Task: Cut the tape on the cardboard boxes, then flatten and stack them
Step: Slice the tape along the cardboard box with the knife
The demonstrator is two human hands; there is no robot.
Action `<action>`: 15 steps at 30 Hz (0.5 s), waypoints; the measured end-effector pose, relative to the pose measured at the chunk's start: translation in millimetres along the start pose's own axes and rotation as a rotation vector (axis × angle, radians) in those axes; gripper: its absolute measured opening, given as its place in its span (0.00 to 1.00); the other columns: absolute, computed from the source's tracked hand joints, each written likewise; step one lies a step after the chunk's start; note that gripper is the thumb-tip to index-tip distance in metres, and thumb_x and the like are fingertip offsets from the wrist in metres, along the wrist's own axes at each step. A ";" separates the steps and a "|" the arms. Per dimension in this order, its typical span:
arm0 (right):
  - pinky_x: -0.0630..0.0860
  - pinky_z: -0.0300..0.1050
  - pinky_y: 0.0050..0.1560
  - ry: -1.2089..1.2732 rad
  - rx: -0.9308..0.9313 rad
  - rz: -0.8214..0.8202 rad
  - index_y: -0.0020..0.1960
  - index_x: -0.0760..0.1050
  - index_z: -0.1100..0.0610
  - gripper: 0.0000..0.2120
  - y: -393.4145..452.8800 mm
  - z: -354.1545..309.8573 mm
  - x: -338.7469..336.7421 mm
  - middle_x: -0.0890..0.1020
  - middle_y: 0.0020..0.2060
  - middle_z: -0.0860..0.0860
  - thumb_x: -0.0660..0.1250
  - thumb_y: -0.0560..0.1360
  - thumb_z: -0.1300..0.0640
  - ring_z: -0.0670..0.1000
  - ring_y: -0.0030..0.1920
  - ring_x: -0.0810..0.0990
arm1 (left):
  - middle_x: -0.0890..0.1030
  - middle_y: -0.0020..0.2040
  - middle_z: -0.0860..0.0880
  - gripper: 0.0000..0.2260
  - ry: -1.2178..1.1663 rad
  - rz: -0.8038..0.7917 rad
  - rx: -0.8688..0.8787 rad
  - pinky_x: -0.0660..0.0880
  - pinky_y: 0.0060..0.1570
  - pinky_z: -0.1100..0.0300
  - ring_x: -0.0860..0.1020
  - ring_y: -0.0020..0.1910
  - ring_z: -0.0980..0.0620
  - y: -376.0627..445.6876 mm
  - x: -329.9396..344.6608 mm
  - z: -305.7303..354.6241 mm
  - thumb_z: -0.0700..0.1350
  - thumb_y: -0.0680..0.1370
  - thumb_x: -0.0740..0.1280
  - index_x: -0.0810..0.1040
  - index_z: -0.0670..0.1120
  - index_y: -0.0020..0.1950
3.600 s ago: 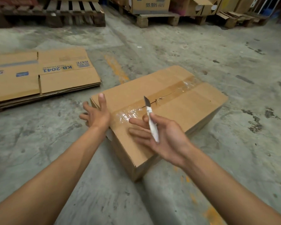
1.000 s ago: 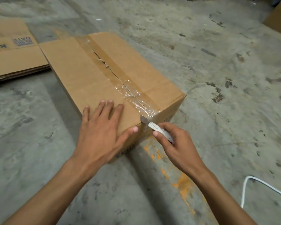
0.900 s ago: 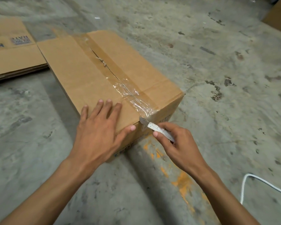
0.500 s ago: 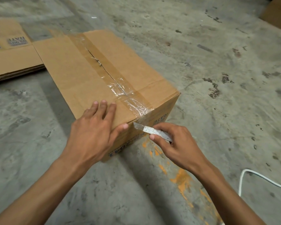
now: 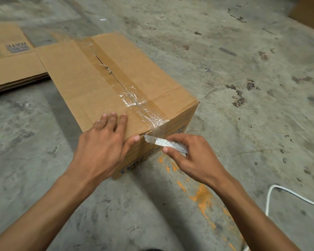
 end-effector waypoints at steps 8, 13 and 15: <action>0.72 0.47 0.34 -0.071 0.080 0.088 0.46 0.78 0.50 0.09 6.8 -20.7 4.9 0.77 0.30 0.47 0.62 0.78 0.47 0.50 0.34 0.76 | 0.77 0.65 0.36 0.33 0.014 -0.009 0.003 0.79 0.47 0.45 0.77 0.63 0.36 1.3 3.5 1.2 0.62 0.81 0.45 0.72 0.39 0.69; 0.73 0.46 0.33 -0.072 0.149 0.126 0.46 0.77 0.51 0.08 14.0 -16.0 3.6 0.76 0.29 0.47 0.63 0.78 0.49 0.51 0.32 0.77 | 0.77 0.65 0.36 0.32 0.013 -0.001 0.003 0.79 0.47 0.44 0.77 0.63 0.37 1.0 1.9 1.4 0.62 0.81 0.45 0.72 0.40 0.70; 0.75 0.47 0.35 -0.077 0.181 0.150 0.50 0.79 0.51 0.09 9.5 -6.7 -1.3 0.79 0.31 0.48 0.63 0.78 0.48 0.52 0.34 0.78 | 0.77 0.64 0.36 0.32 0.014 -0.006 0.003 0.80 0.46 0.45 0.77 0.63 0.36 1.3 3.3 1.9 0.62 0.81 0.45 0.72 0.39 0.70</action>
Point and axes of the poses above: each hand's wrist, its own y-axis towards the middle knuckle, its own x-axis out of the palm, z = x × y, the point moved 9 cm from there along y, towards the middle knuckle
